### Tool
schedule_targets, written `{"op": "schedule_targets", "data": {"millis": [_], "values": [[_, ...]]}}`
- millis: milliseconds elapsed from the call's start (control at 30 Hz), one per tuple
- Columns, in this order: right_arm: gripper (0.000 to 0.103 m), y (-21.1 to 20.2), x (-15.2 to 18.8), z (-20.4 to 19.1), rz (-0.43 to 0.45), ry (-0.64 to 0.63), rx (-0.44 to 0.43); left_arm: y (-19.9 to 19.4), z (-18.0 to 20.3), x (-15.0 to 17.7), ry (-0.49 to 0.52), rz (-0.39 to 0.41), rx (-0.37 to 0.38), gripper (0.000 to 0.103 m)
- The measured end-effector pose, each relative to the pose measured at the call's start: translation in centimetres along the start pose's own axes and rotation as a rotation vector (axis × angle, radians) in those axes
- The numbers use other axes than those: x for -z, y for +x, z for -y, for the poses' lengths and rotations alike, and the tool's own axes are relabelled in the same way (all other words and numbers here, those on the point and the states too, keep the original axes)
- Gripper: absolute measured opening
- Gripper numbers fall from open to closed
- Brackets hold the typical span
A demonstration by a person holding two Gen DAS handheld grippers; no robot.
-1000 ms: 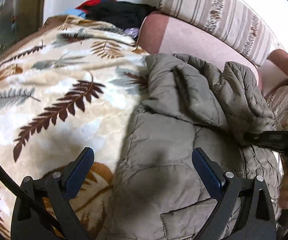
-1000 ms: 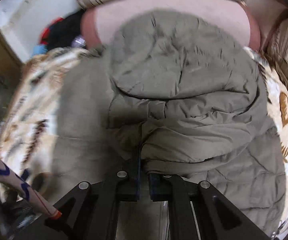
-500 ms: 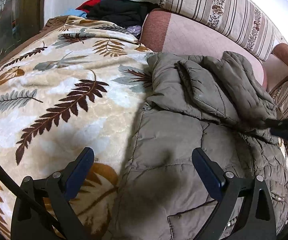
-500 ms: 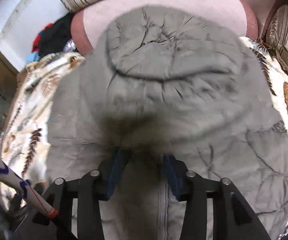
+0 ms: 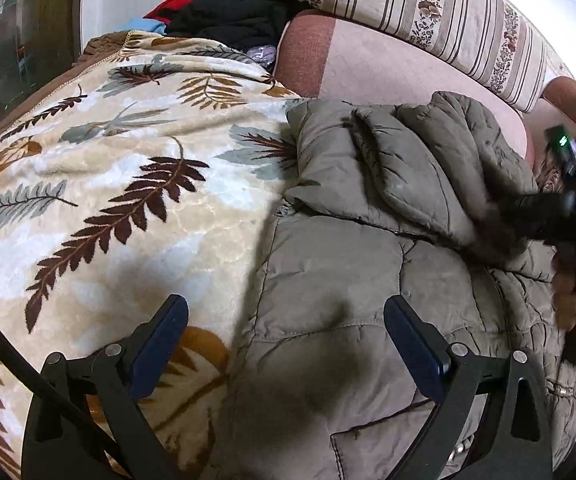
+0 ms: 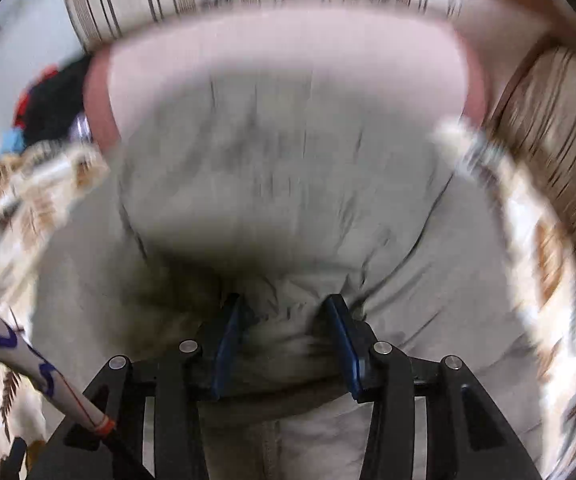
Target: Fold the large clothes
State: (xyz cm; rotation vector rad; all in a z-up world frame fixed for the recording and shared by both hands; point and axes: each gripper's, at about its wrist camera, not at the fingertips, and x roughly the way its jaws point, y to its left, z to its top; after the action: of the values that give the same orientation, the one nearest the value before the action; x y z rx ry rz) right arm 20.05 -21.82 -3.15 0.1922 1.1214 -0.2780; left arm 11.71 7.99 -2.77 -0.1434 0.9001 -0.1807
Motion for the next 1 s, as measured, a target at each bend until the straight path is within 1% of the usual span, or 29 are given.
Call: {"op": "schedule_targets", "data": {"millis": [67,133,167,200,300,333,400,433,467,500,567,667,733,800,833,900,933,1000], "values": [[0.047,-0.2,0.2,-0.9,0.026,-0.074,0.039,0.1,0.1,0.0,0.002,-0.005,0.002,0.098],[0.047,-1.7,0.0,-1.0,0.061,-0.071,0.050,0.1,0.1,0.0,0.003,-0.007,0.003,0.098],[0.047,-3.3,-0.3,-1.0,0.114,-0.044,0.029,0.1,0.1,0.1,0.003,-0.007,0.004,0.098],[0.047,-4.4,-0.5,-1.2,0.149,-0.027,-0.005,0.1,0.2,0.1,0.004,-0.007,0.003,0.098],[0.047,-5.6,-1.2,-3.0,0.188,-0.022,-0.078,0.3,0.3,0.1,0.011,-0.007,-0.002,0.098],[0.047,-5.1,-1.3,-4.2,0.180,-0.043,-0.100,0.3,0.4,0.1,0.013,-0.008,-0.002,0.098],[0.047,-2.8,-1.2,-6.7,0.104,-0.092,-0.138,0.4,0.4,0.1,0.014,-0.009,-0.003,0.098],[0.047,-1.4,-1.0,-7.3,0.059,-0.106,-0.146,0.4,0.4,0.1,0.015,-0.010,-0.003,0.098],[0.048,-0.3,-0.9,-7.6,0.036,-0.114,-0.137,0.5,0.4,0.1,0.017,-0.012,-0.004,0.098],[0.047,0.5,-0.7,-8.0,0.031,-0.123,-0.116,0.6,0.4,0.1,0.019,-0.013,-0.004,0.098],[0.047,-0.2,-0.9,-7.9,0.045,-0.123,-0.119,0.5,0.4,0.1,0.021,-0.015,-0.002,0.098],[0.050,-3.2,-0.6,-6.3,0.076,-0.121,-0.145,0.5,0.4,0.1,0.019,-0.014,0.000,0.098],[0.058,-5.5,0.5,-4.3,0.106,-0.133,-0.137,0.4,0.3,0.2,0.019,-0.010,-0.004,0.098],[0.072,-7.4,2.4,-1.4,0.123,-0.124,-0.120,0.1,0.2,0.3,0.018,-0.009,-0.010,0.098],[0.073,-8.1,3.2,-0.1,0.124,-0.116,-0.115,-0.3,0.1,0.5,0.014,-0.005,-0.016,0.098],[0.073,-9.7,5.8,4.1,0.109,-0.089,-0.092,-1.4,-0.2,0.9,0.004,0.007,-0.018,0.098],[0.073,-10.3,6.5,5.5,0.105,-0.080,-0.080,-2.2,-0.3,1.1,-0.002,0.018,-0.020,0.098],[0.074,-12.3,9.3,10.1,0.109,-0.057,-0.034,-4.1,-0.6,1.7,-0.020,0.042,-0.033,0.098]]}}
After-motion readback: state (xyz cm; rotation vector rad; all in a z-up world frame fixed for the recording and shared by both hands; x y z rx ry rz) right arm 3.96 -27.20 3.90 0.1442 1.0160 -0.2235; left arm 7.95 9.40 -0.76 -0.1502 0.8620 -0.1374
